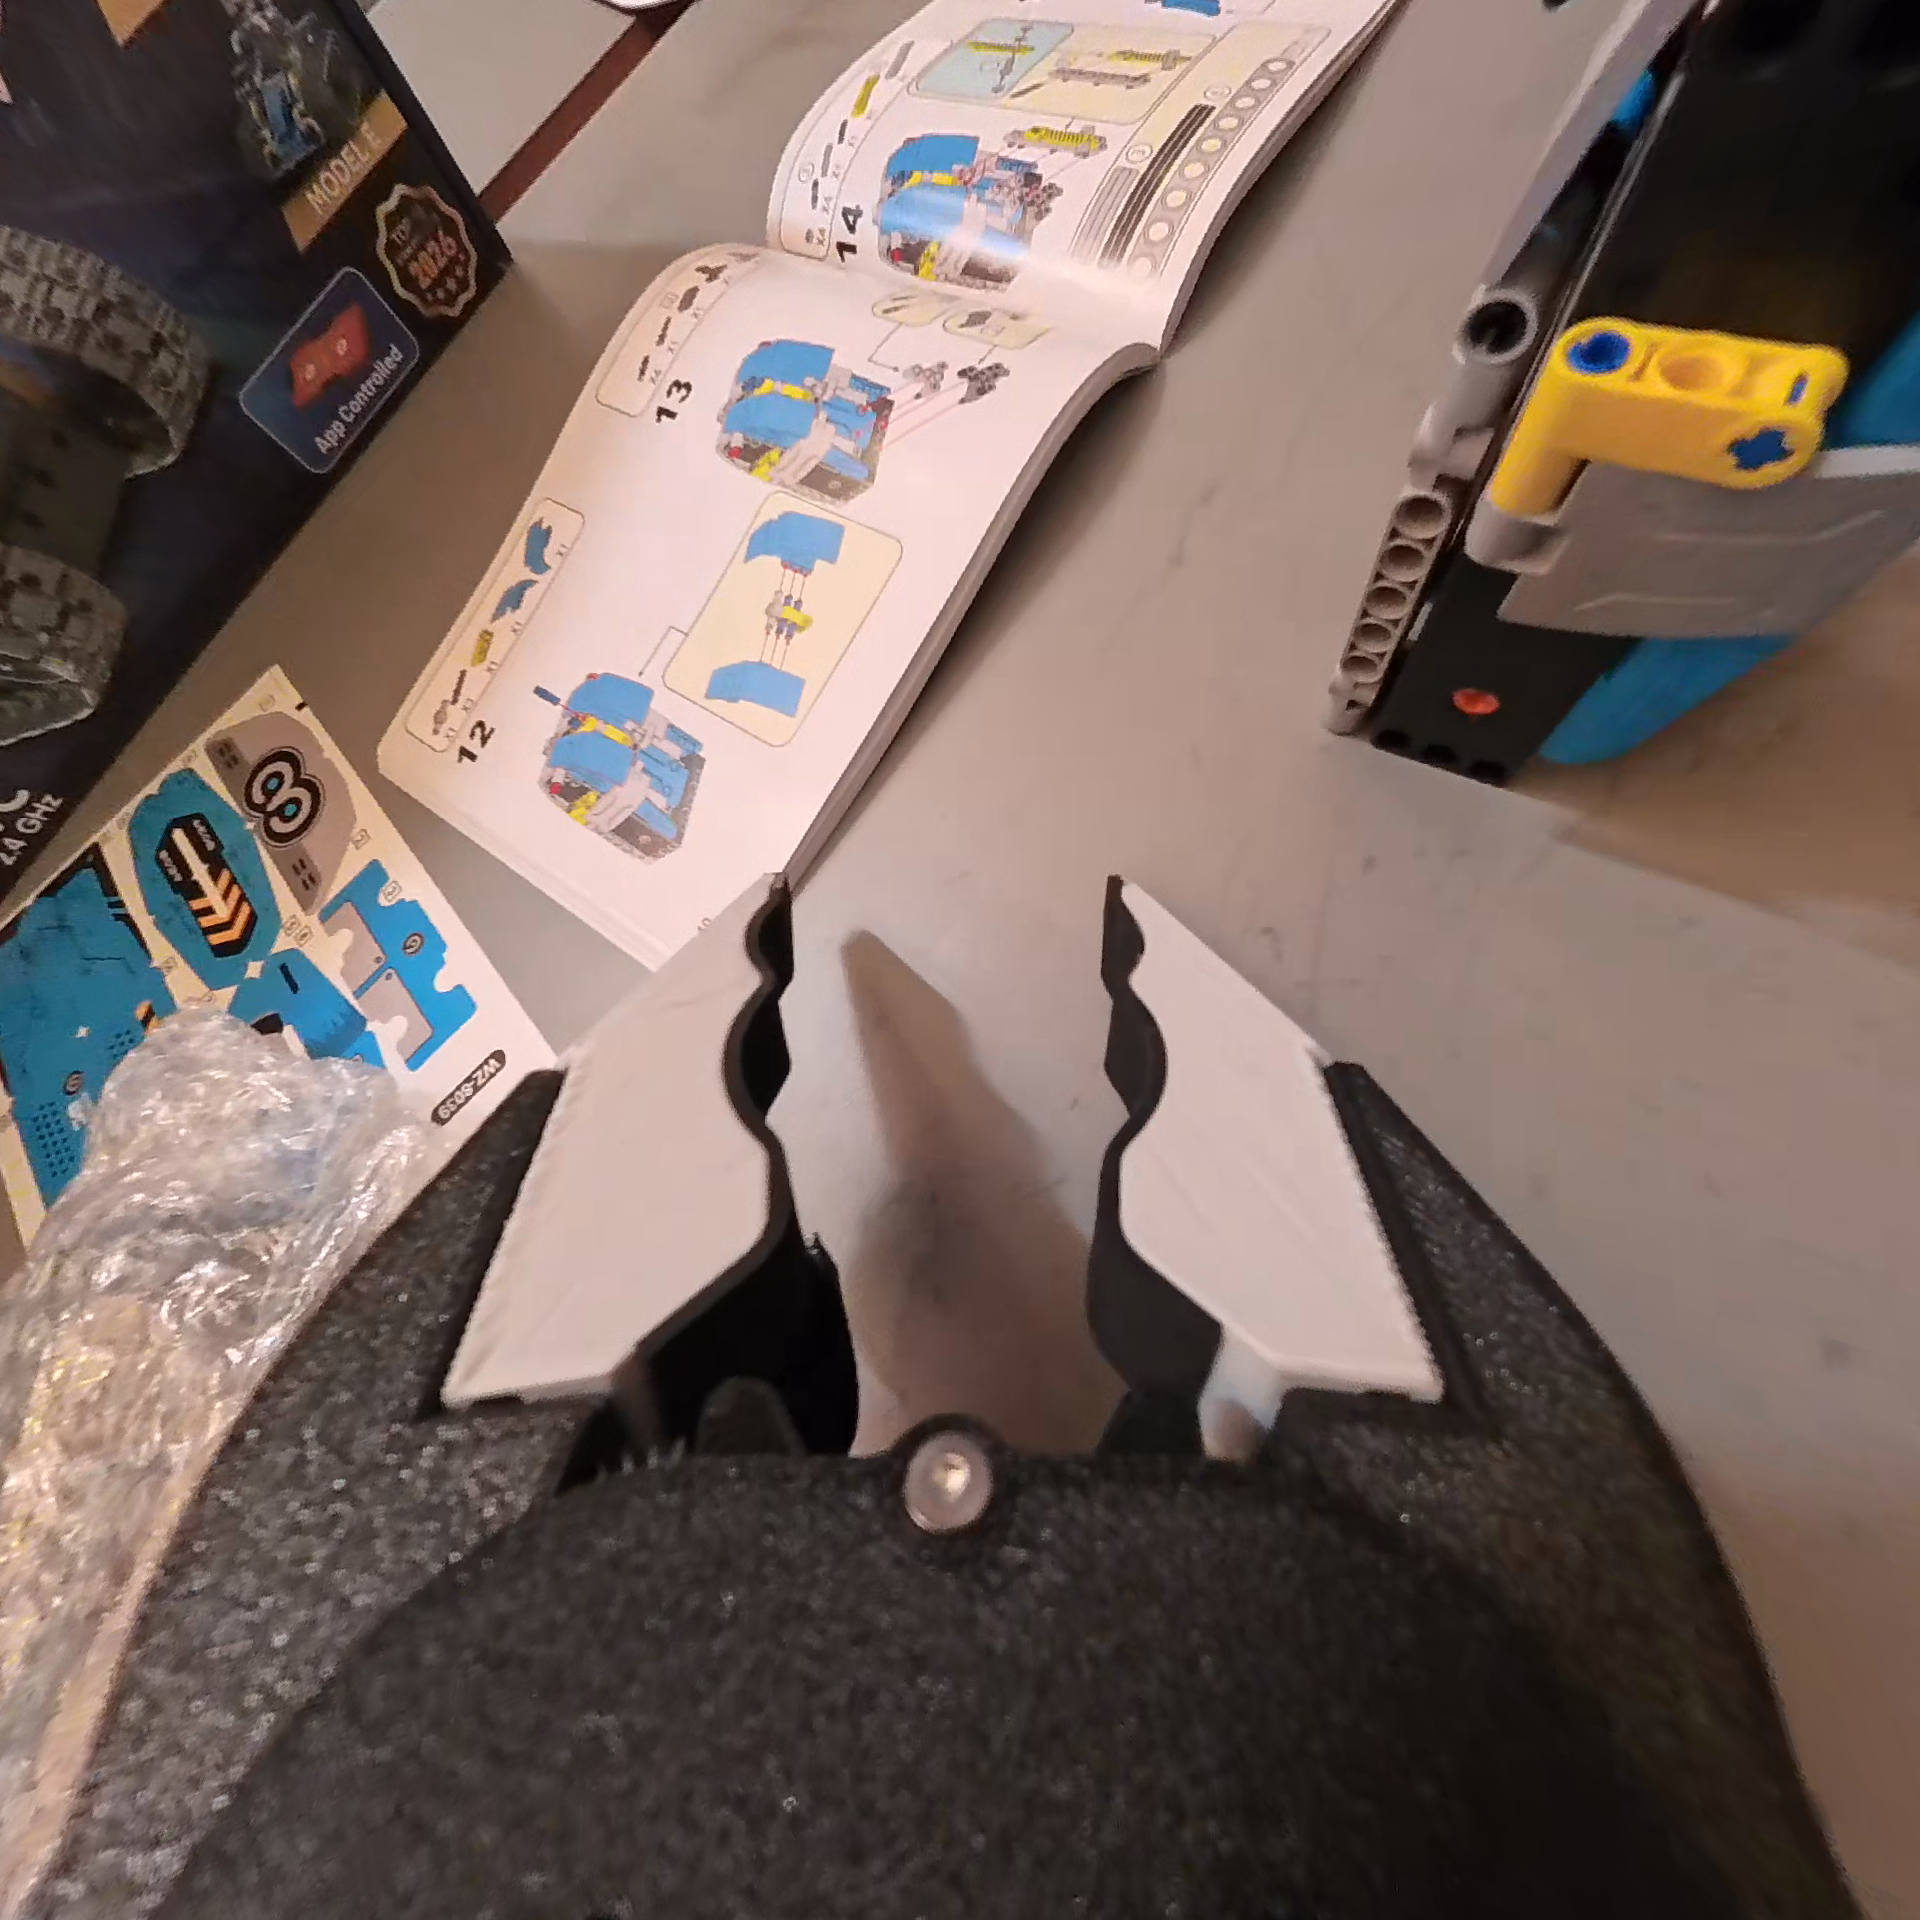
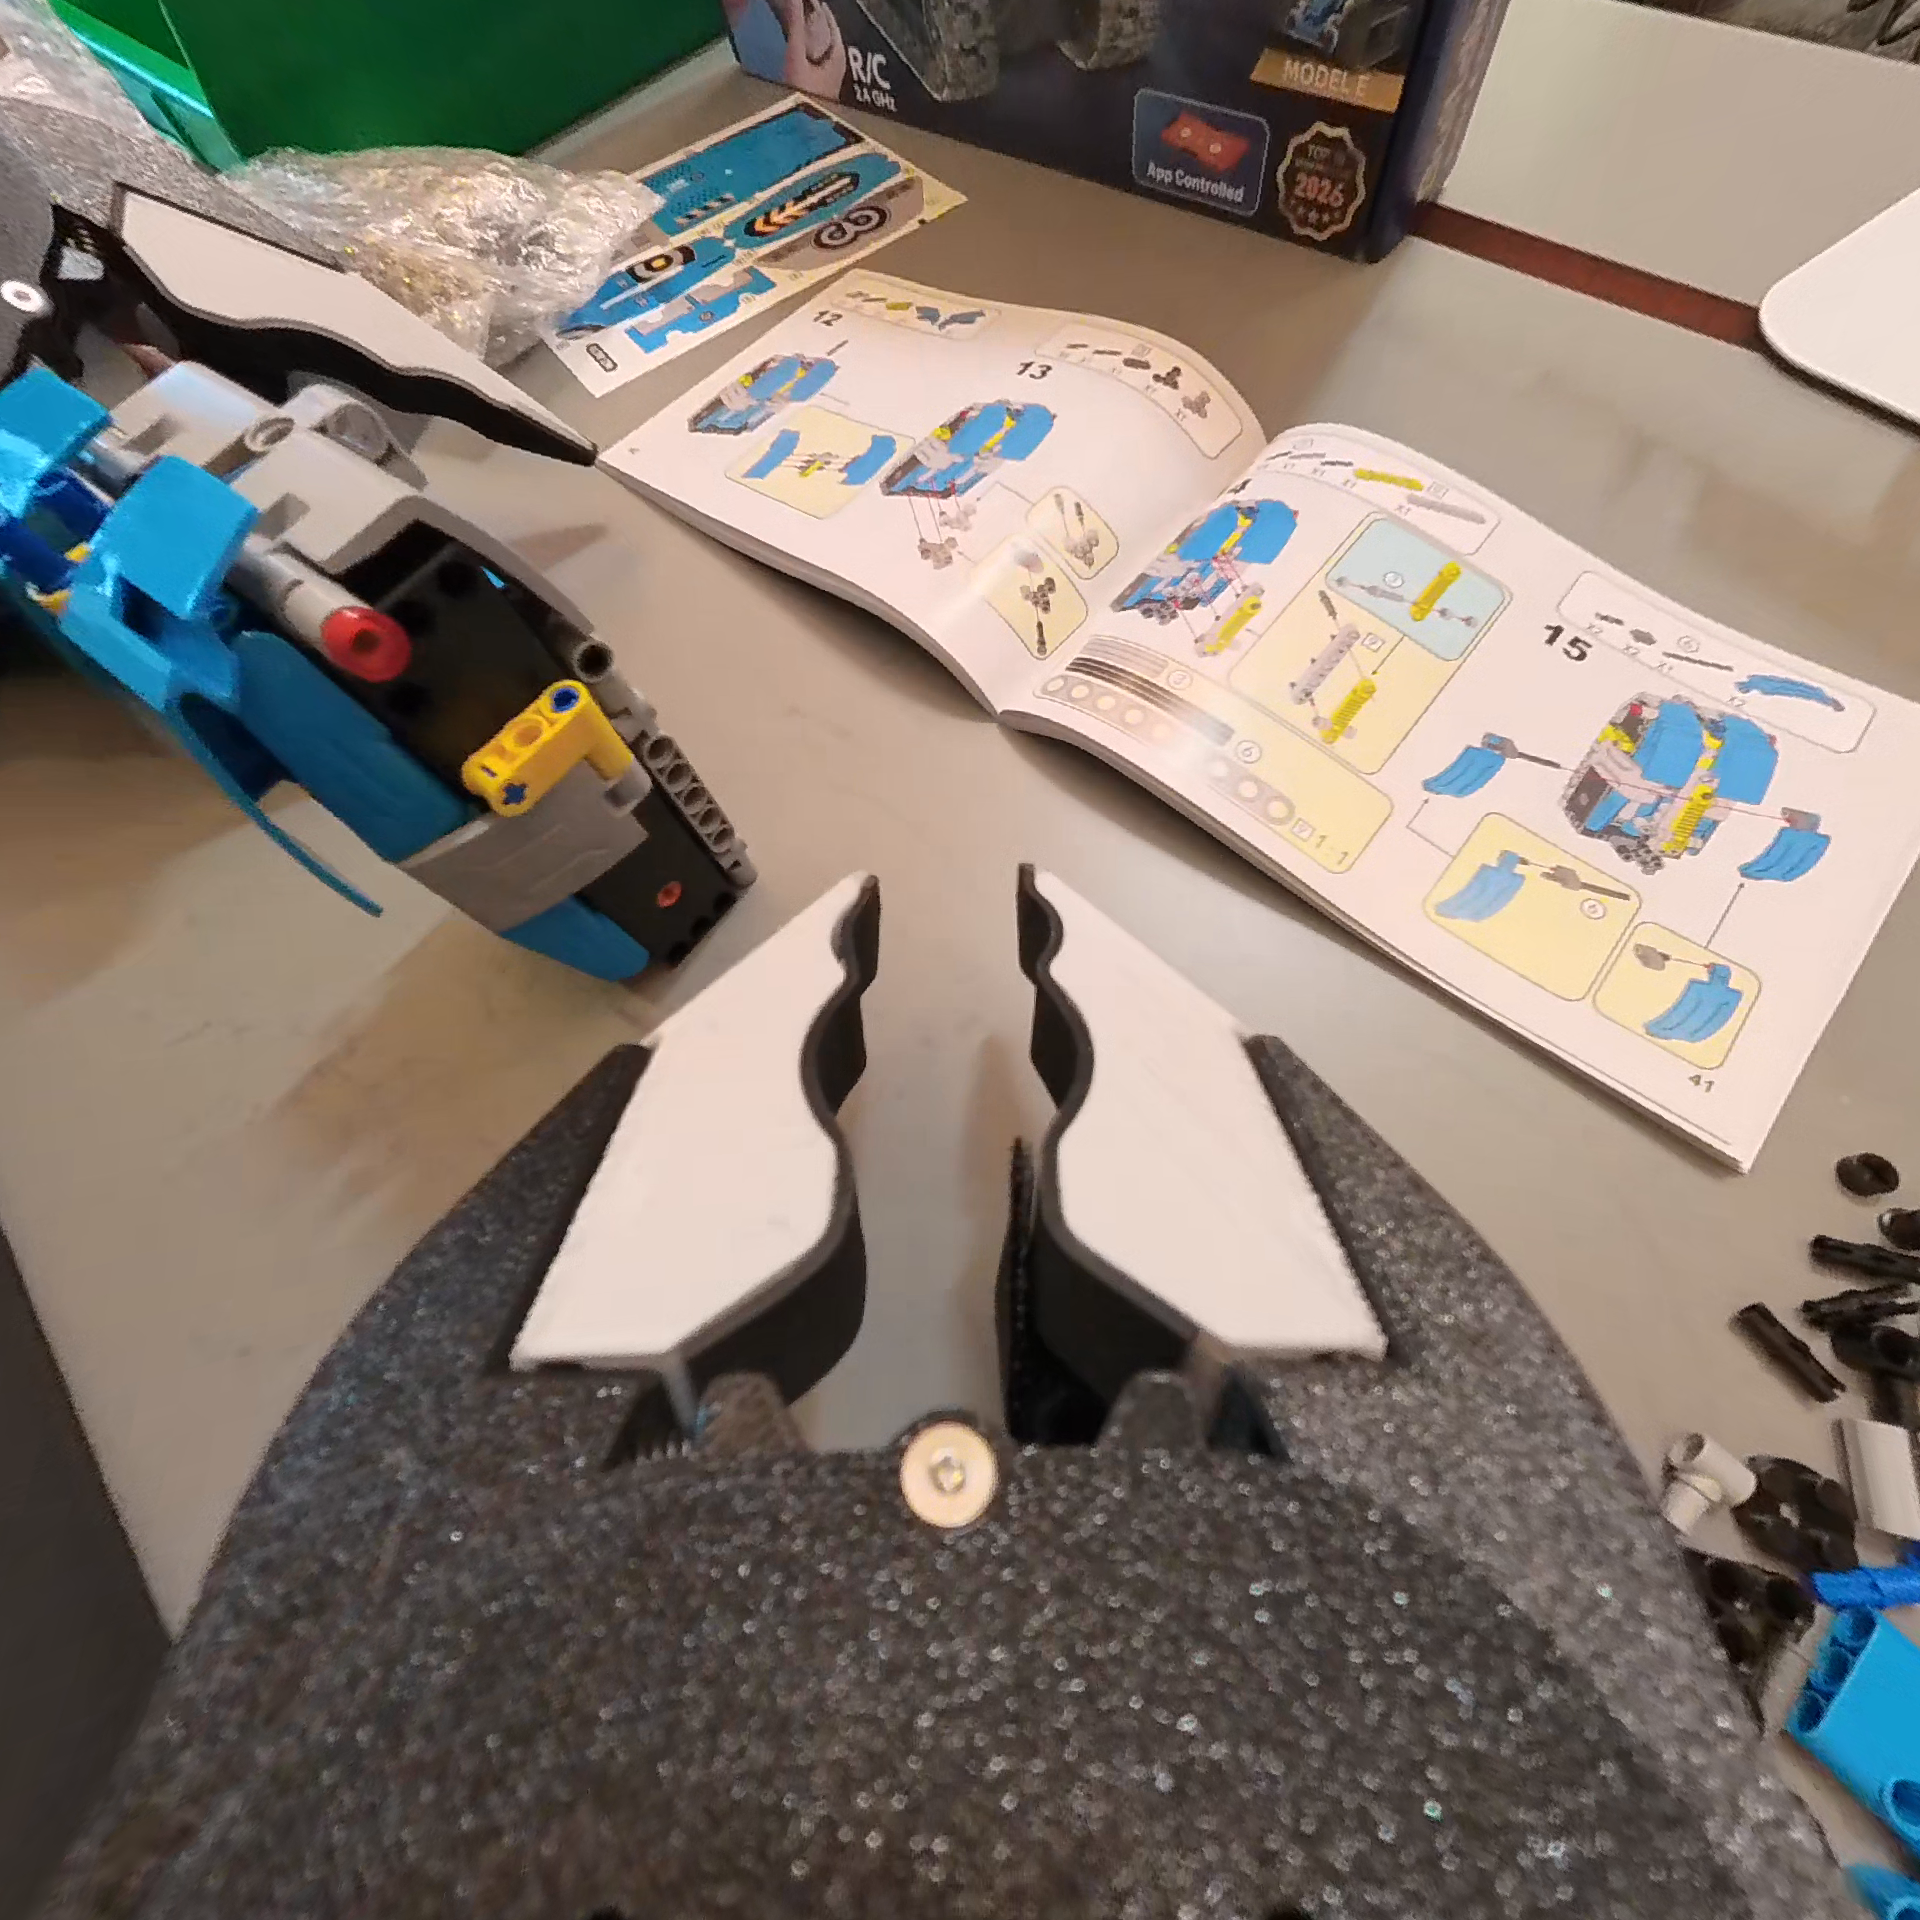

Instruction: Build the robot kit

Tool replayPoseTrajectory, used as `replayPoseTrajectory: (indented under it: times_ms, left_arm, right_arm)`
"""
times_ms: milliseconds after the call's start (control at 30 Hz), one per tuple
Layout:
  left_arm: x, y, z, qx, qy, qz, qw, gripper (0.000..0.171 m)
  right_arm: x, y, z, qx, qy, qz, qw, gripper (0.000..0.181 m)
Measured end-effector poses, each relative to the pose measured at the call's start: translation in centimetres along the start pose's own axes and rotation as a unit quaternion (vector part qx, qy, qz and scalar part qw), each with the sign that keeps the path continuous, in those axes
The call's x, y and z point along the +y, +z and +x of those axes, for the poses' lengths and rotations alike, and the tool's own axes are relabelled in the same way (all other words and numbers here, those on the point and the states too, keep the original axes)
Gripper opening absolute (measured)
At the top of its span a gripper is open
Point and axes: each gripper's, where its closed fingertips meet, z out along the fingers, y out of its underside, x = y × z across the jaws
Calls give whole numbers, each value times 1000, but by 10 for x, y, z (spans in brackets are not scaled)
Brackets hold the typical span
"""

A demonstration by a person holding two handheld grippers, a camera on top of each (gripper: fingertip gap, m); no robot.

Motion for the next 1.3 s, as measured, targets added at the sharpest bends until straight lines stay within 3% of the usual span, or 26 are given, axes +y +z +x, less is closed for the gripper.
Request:
replayPoseTrajectory:
  times_ms: [500, 833, 967, 1067, 1200, 1300]
  left_arm:
    - [0, 0, -2, -7, 4, 1, 1000, 60]
    - [-1, -2, -3, -26, 17, 3, 1000, 63]
    - [-1, -2, -5, -39, 23, 4, 999, 63]
    - [0, -4, -16, -66, 8, 4, 998, 62]
    - [-3, -9, -26, -85, -21, 17, 996, 61]
    - [-11, -12, -24, -82, -32, 40, 995, 60]
  right_arm:
    - [-5, -14, 29, 66, 1, 24, 997, 26]
    - [-19, -26, 2, 90, -89, 67, 990, 25]
    - [-28, -50, -7, 127, -98, 90, 983, 24]
    - [-54, -76, -46, 108, -77, 145, 981, 24]
    - [-82, -78, -150, 47, -141, 196, 969, 19]
    - [-87, -61, -259, -149, -119, 230, 954, 15]
